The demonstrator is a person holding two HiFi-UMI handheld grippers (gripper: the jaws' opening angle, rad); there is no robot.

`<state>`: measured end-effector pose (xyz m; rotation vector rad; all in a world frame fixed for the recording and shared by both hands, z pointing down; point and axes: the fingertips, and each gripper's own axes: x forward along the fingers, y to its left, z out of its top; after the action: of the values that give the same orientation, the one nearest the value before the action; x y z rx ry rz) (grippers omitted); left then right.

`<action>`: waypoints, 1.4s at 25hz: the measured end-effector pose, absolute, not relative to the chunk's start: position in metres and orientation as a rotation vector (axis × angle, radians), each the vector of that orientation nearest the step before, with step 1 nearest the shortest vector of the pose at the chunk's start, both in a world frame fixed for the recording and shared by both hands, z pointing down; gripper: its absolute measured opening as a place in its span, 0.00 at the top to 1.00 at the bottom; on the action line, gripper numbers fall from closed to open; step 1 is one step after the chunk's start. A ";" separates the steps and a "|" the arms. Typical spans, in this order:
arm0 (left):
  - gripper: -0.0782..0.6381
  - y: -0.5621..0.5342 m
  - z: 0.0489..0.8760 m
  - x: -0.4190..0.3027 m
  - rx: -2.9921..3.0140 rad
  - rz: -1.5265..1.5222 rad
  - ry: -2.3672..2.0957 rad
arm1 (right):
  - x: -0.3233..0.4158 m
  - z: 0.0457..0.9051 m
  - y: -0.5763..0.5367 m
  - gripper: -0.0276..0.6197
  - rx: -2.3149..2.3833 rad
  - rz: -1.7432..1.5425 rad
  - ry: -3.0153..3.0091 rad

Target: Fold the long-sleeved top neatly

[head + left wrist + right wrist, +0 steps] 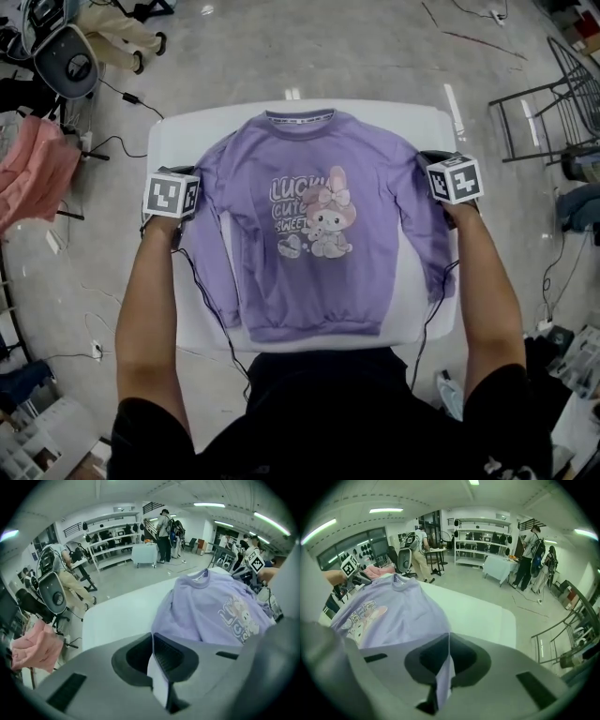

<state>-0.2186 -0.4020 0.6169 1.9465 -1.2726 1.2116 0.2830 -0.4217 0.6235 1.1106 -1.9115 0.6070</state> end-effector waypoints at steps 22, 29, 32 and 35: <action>0.77 -0.438 0.610 -0.256 1.968 1.231 -1.352 | 0.314 0.620 -0.454 0.75 1.175 0.523 -1.810; 0.77 -0.397 0.579 -0.243 2.069 1.150 -1.357 | 0.286 0.583 -0.409 0.82 1.199 0.490 -1.931; 0.77 -0.371 0.578 -0.231 2.095 1.104 -1.337 | 0.260 0.570 -0.377 0.86 1.189 0.477 -1.986; 0.83 -0.341 0.579 -0.218 2.119 1.049 -1.286 | 0.233 0.562 -0.344 0.95 1.184 0.482 -2.032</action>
<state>-0.2185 -0.3410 0.5793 2.1195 -1.2862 1.0495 0.2330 -0.3440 0.5621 1.1838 -2.0316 0.4816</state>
